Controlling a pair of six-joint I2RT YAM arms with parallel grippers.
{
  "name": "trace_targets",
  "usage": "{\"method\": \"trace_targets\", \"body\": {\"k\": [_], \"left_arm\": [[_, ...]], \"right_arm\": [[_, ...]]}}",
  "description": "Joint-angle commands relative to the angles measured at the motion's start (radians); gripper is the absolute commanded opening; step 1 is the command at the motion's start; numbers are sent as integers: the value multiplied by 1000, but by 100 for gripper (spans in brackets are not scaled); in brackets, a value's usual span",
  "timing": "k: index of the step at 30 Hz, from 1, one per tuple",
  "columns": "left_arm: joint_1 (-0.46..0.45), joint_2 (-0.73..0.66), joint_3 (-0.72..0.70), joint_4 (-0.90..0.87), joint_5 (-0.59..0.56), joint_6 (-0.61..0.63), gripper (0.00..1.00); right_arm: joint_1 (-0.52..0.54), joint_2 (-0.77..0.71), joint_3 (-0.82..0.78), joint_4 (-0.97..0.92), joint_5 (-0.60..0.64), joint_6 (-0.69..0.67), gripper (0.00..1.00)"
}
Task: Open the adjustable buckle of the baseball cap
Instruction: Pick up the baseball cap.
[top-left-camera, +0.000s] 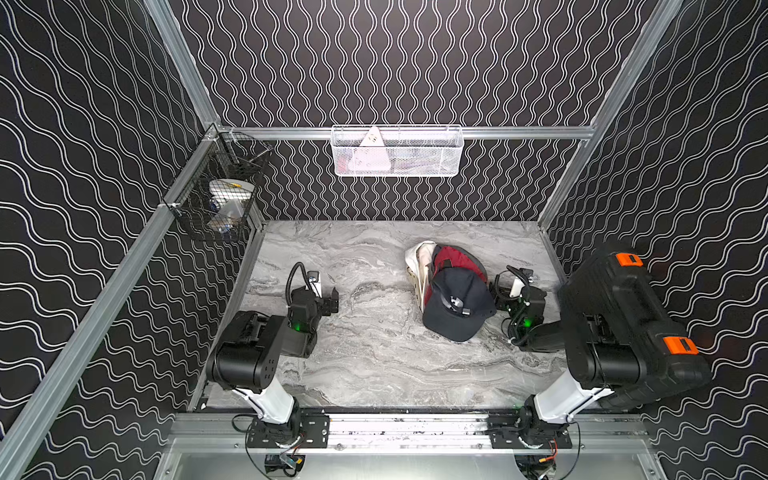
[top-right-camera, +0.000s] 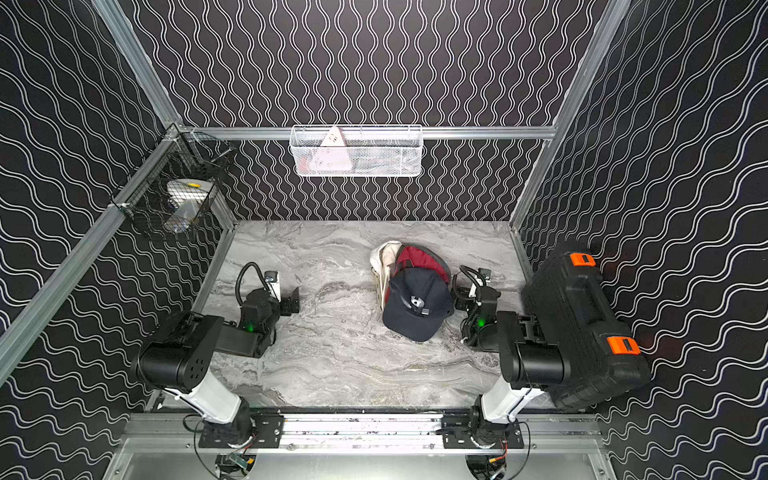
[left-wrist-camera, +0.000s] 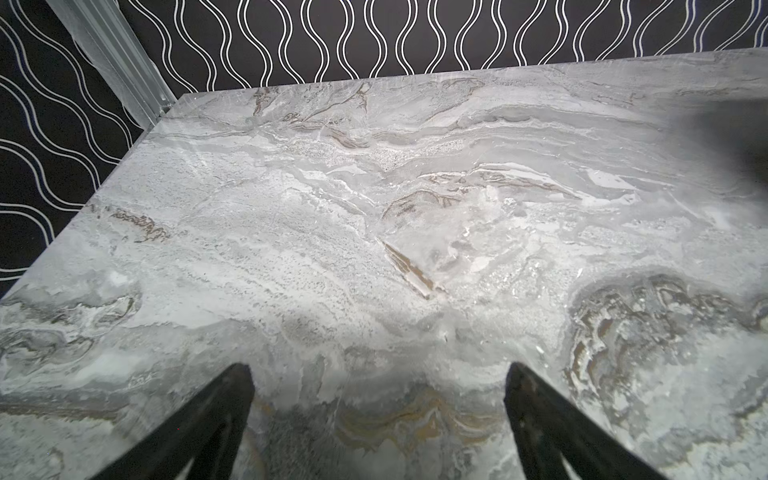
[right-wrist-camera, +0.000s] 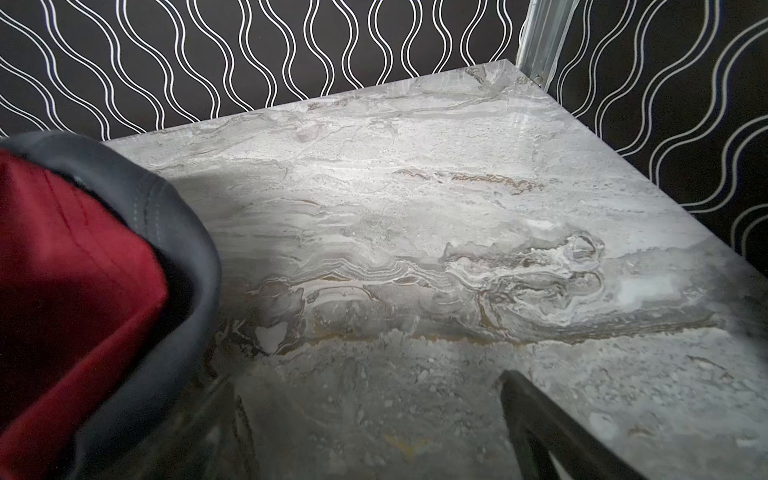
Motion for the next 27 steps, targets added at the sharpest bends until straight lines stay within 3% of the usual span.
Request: {"method": "trace_targets", "body": {"k": [1, 27], "left_arm": [[6, 3, 3, 34, 12, 9, 99], [4, 3, 7, 26, 15, 10, 99]], "right_arm": [[-1, -3, -1, 16, -23, -5, 100], [-1, -3, -5, 15, -19, -5, 100]]}}
